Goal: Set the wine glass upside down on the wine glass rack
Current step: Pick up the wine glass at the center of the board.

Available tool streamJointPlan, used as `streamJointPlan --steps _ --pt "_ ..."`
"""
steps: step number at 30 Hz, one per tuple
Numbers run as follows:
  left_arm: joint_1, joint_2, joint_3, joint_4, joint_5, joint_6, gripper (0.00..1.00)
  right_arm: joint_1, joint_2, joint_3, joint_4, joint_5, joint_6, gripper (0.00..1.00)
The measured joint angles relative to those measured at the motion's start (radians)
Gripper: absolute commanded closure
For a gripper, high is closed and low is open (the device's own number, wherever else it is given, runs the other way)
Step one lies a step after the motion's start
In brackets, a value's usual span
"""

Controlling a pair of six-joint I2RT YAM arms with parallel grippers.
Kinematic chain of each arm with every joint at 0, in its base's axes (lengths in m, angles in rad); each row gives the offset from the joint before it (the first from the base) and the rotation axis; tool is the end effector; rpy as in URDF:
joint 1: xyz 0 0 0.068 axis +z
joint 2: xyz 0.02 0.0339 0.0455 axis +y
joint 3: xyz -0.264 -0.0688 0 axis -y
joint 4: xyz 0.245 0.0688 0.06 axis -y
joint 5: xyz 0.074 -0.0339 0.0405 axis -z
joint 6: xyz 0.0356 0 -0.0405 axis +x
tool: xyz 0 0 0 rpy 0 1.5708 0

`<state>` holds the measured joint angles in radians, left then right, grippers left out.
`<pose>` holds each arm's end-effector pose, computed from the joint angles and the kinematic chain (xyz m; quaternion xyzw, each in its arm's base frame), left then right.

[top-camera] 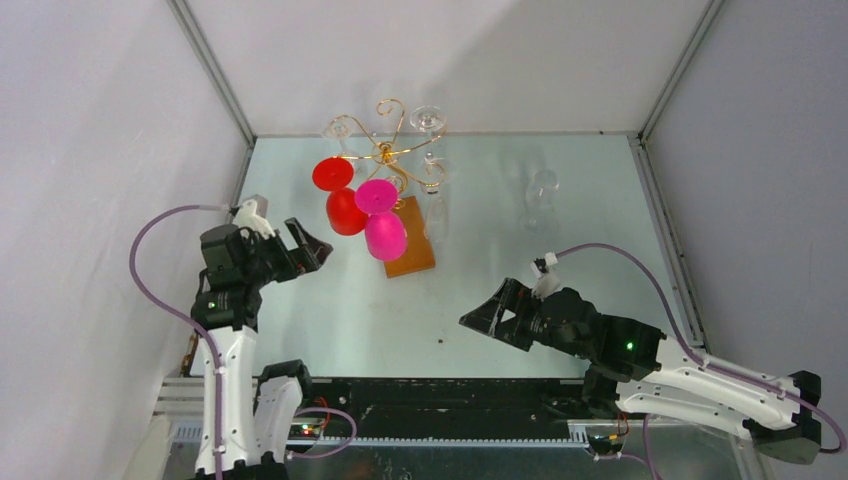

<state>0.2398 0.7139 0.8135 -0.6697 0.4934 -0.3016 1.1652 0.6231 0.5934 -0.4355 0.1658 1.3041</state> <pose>0.1468 0.0185 0.3136 -0.1146 0.8512 -0.2285 0.4584 0.0645 0.1353 0.2713 0.1022 0.8431 0.4707 0.2391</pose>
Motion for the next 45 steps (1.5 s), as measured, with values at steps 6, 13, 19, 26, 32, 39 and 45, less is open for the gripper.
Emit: streamJointPlan --steps 6,13,19,26,32,39,45 --pt "-0.095 -0.032 0.0 0.002 -0.053 0.042 0.0 -0.017 -0.017 0.0 -0.02 0.002 -0.015 0.01" --pt "-0.143 -0.136 -0.087 0.063 -0.123 0.079 0.0 -0.072 -0.09 0.0 -0.064 0.046 -0.068 0.02" --pt "-0.163 -0.185 -0.158 0.097 -0.179 0.093 0.0 -0.196 -0.135 0.0 -0.092 0.032 -0.131 0.03" --pt "-0.166 -0.12 -0.159 0.115 -0.224 0.092 0.0 -0.412 -0.024 0.003 -0.108 -0.139 -0.241 0.01" --pt "-0.166 -0.118 -0.161 0.118 -0.291 0.091 0.0 -0.612 0.157 0.081 -0.164 -0.302 -0.405 0.0" --pt "-0.169 -0.184 -0.19 0.146 -0.356 0.092 0.0 -0.789 0.272 0.233 -0.219 -0.351 -0.605 0.0" --pt "-0.17 -0.211 -0.197 0.149 -0.383 0.092 0.0 -0.906 0.373 0.299 -0.24 -0.341 -0.743 0.0"
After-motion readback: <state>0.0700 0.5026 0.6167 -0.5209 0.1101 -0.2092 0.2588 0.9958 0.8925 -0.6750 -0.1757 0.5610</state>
